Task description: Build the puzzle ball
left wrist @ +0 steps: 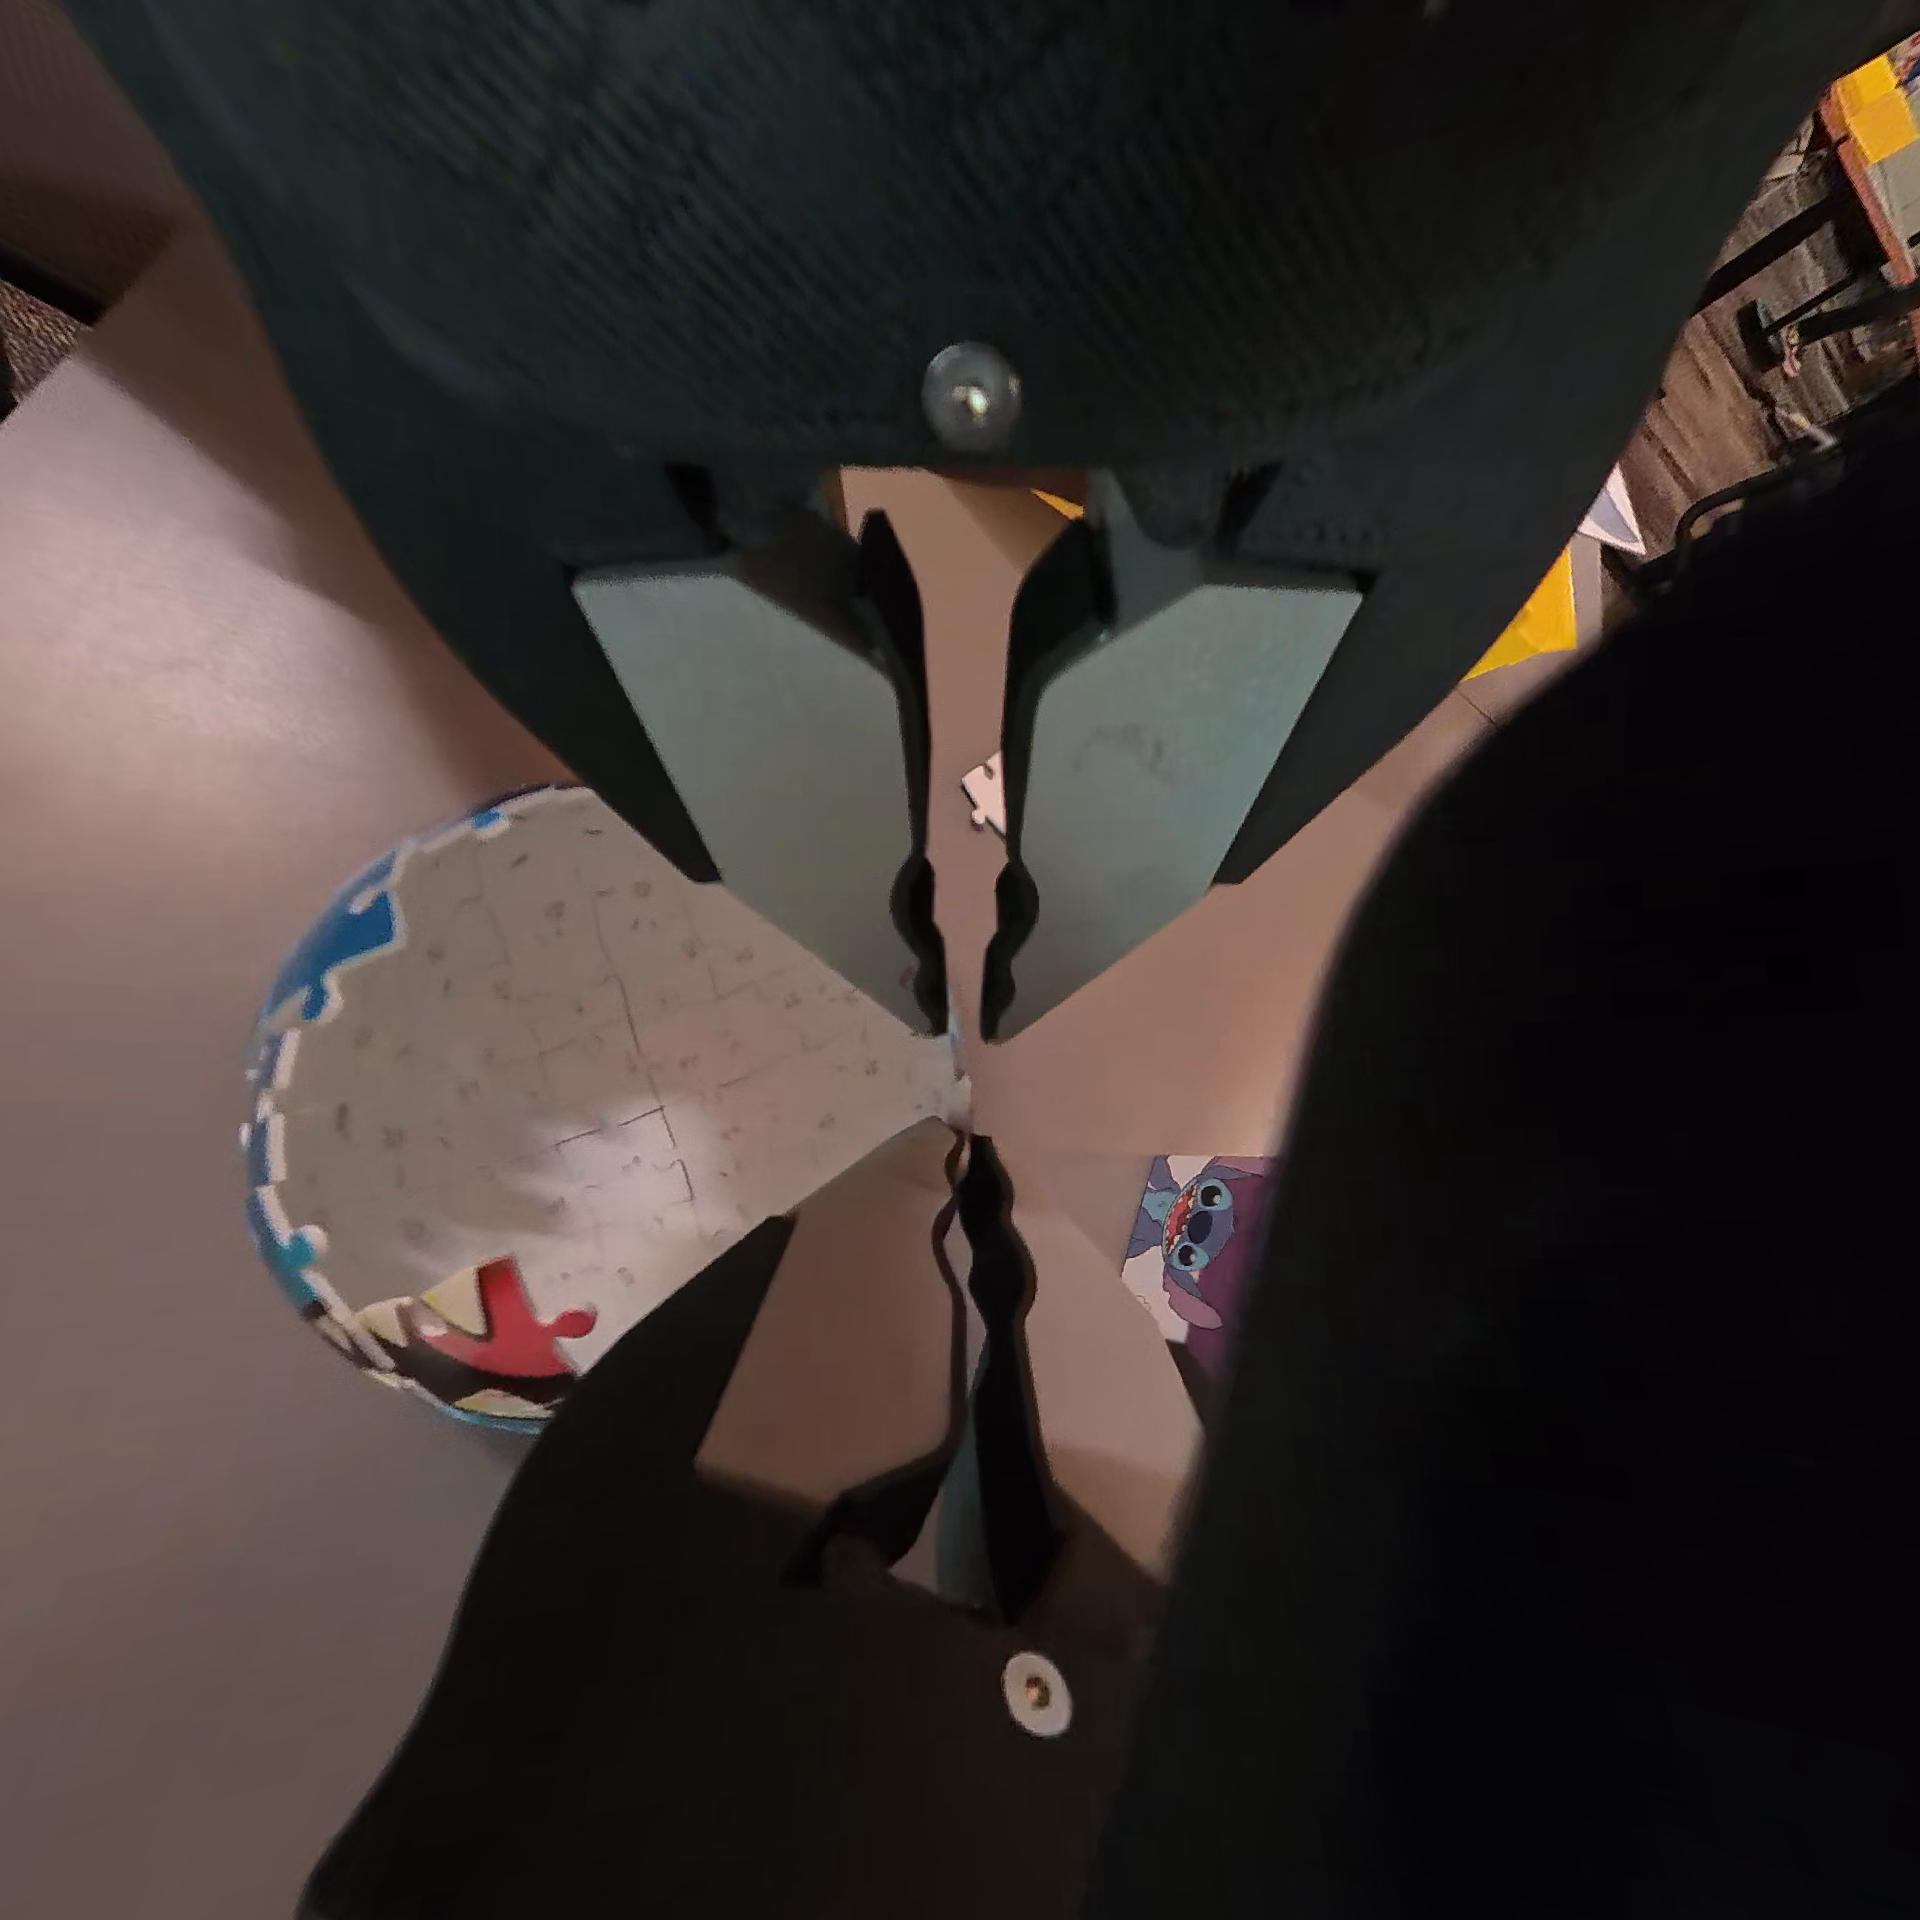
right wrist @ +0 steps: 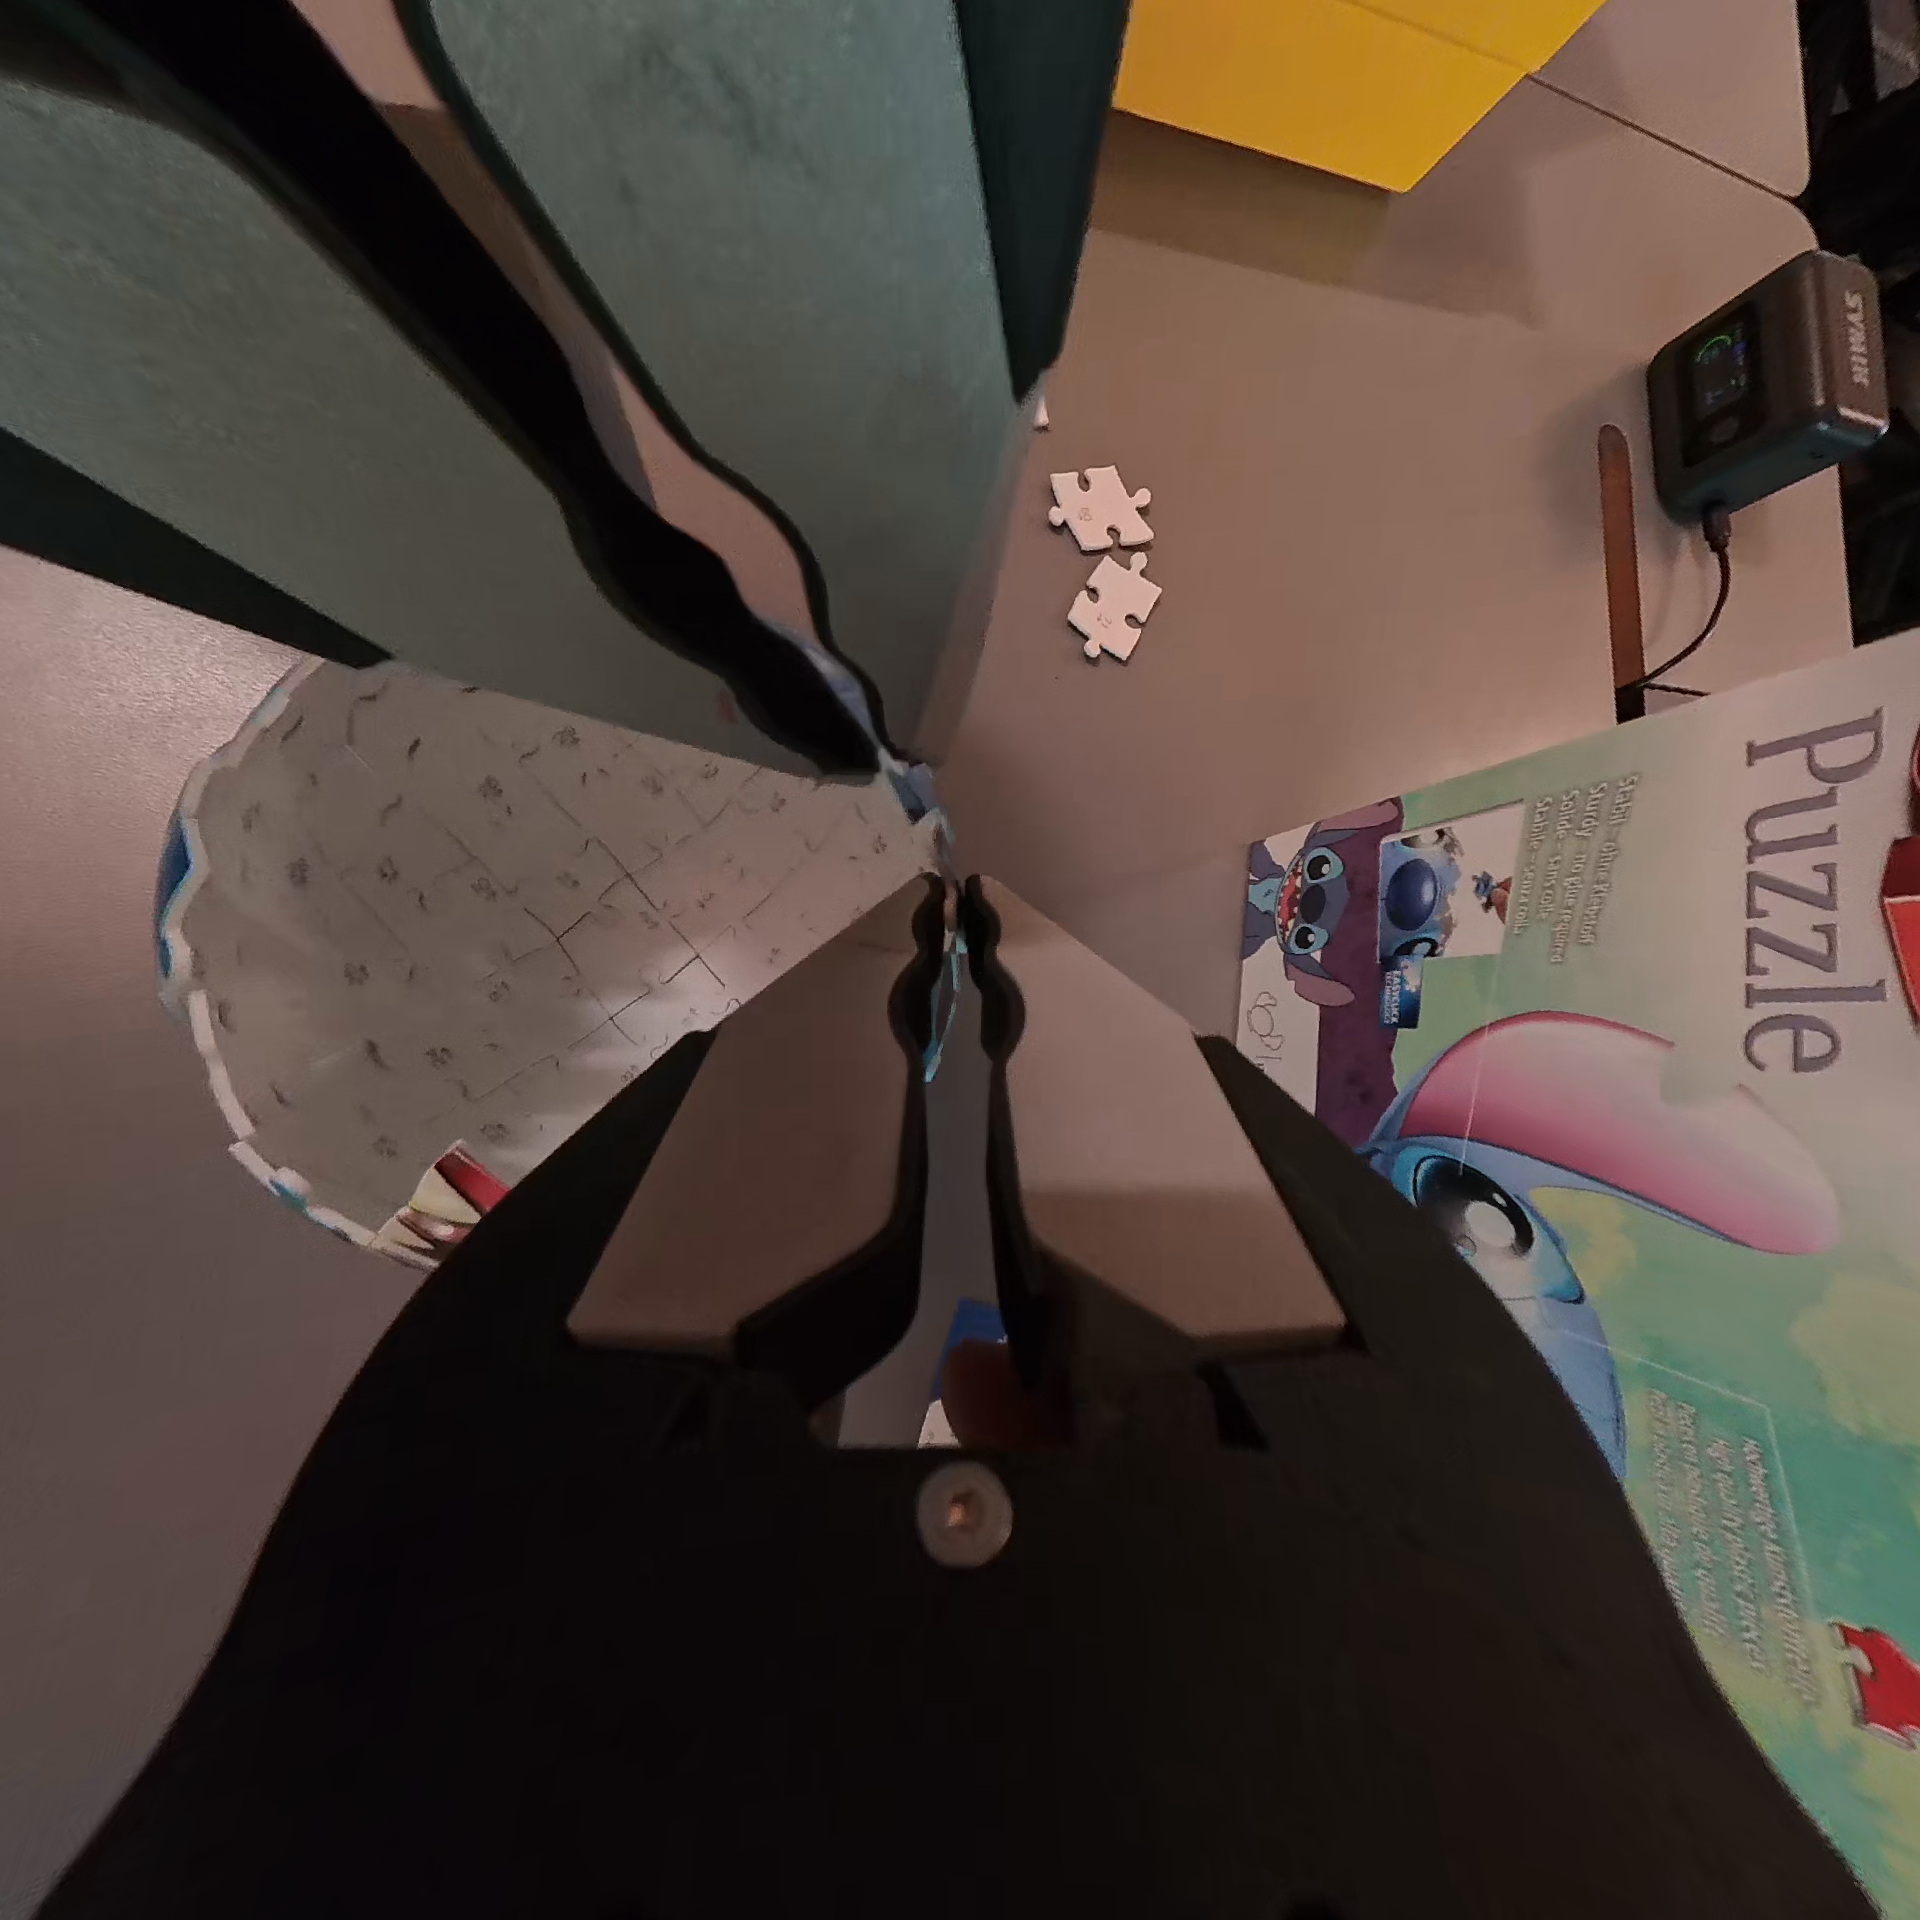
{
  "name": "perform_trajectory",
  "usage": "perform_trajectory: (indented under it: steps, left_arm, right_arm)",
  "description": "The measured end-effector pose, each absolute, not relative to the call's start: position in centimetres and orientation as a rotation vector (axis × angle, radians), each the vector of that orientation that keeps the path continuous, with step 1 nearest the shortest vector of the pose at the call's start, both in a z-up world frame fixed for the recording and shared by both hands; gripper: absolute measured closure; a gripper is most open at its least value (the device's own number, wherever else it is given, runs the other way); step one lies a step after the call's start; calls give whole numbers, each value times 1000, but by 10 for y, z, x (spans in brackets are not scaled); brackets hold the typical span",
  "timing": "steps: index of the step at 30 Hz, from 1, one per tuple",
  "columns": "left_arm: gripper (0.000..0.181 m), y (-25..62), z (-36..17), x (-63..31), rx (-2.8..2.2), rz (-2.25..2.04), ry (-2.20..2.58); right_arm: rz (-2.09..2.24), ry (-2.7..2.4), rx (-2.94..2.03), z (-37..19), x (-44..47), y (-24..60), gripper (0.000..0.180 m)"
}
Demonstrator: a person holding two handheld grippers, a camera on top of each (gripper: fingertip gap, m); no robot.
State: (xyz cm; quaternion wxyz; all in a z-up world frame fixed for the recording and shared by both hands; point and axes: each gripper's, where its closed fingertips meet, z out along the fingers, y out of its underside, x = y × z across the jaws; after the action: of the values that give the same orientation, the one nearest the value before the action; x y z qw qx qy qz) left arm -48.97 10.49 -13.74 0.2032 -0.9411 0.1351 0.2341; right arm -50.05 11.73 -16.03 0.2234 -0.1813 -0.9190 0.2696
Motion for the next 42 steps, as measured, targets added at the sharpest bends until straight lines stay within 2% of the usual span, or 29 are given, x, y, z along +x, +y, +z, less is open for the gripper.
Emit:
perform_trajectory:
  steps: [15,21,31,37,39,42]
  left_arm:
    - [165,105,-140,-491,-2587,553,251]
    - [177,106,-150,-495,-2592,581,234]
    - [180,112,-151,-502,-2580,677,318]
    - [180,115,-152,-503,-2608,602,375]
    - [180,118,-153,-502,-2616,542,373]
    - [179,121,-154,-503,-2633,470,365]
  right_arm:
    - [834,-2482,-492,-161,-502,117,180]
    - [899,-2476,-538,-163,-503,118,180]
    - [964,-2410,-545,-166,-505,121,178]
    - [939,-2369,-516,-166,-511,125,170]
    - [941,-2388,-516,-169,-508,123,177]
    - [927,-2374,-525,-171,-511,126,174]
